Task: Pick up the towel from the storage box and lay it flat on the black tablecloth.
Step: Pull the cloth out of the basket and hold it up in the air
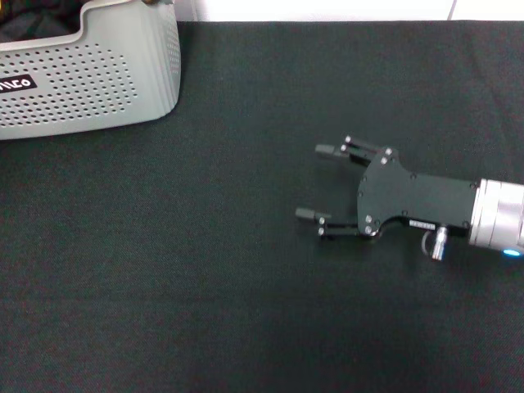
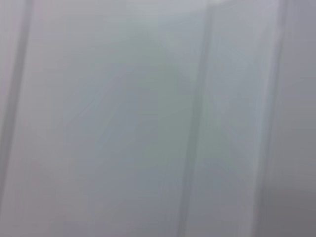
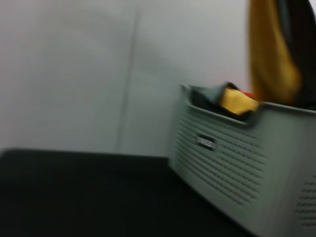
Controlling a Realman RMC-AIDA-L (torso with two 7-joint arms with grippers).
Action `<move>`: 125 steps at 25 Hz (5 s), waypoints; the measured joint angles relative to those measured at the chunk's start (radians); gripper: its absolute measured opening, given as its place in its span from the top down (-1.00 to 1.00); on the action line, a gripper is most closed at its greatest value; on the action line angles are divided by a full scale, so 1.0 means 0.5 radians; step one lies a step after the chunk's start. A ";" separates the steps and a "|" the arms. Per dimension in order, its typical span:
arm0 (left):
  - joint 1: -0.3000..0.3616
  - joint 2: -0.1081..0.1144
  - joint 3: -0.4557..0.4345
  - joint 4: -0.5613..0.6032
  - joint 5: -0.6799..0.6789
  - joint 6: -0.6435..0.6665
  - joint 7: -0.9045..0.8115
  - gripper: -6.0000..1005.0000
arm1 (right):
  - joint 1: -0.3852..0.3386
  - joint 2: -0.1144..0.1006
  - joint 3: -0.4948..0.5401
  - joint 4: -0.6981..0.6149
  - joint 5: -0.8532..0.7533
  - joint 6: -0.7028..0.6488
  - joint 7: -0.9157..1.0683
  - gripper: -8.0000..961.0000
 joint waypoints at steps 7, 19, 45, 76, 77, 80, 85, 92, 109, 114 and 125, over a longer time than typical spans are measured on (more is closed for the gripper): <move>-0.009 0.081 -0.037 -0.055 -0.498 0.335 -0.070 0.98 | -0.143 0.000 0.003 -0.286 0.004 -0.045 -0.058 -0.80; -0.004 0.109 0.026 -0.134 -0.537 0.559 -0.168 0.98 | -0.320 -0.002 0.018 -0.391 0.236 0.329 -0.350 -0.73; -0.068 0.105 0.178 -0.157 -0.544 0.601 -0.110 0.97 | -0.264 -0.003 -0.195 -0.341 0.412 0.436 -0.337 -0.18; -0.076 0.094 0.255 -0.157 -0.576 0.607 -0.099 0.97 | -0.090 0.000 -0.143 -0.129 0.444 0.664 -0.291 0.37; -0.075 0.094 0.255 -0.157 -0.576 0.607 -0.093 0.97 | -0.098 0.000 -0.141 -0.129 0.444 0.680 -0.287 0.37; -0.075 0.094 0.254 -0.157 -0.576 0.606 -0.083 0.97 | -0.124 0.000 -0.136 -0.129 0.444 0.732 -0.279 0.37; -0.076 0.090 0.254 -0.157 -0.570 0.605 -0.083 0.98 | -0.153 0.000 -0.142 -0.130 0.452 0.788 -0.278 0.39; -0.077 0.086 0.254 -0.157 -0.575 0.604 -0.082 0.97 | -0.149 0.000 -0.153 -0.121 0.467 0.791 -0.276 0.41; -0.078 0.066 0.254 -0.157 -0.595 0.605 -0.082 0.97 | -0.019 0.000 -0.200 -0.053 0.467 0.724 -0.251 0.47; -0.079 0.066 0.254 -0.157 -0.595 0.607 -0.077 0.97 | -0.017 0.000 -0.212 -0.044 0.467 0.700 -0.251 0.48; -0.080 0.065 0.257 -0.157 -0.581 0.607 -0.073 0.97 | -0.004 0.000 -0.247 -0.059 0.464 0.621 -0.265 0.77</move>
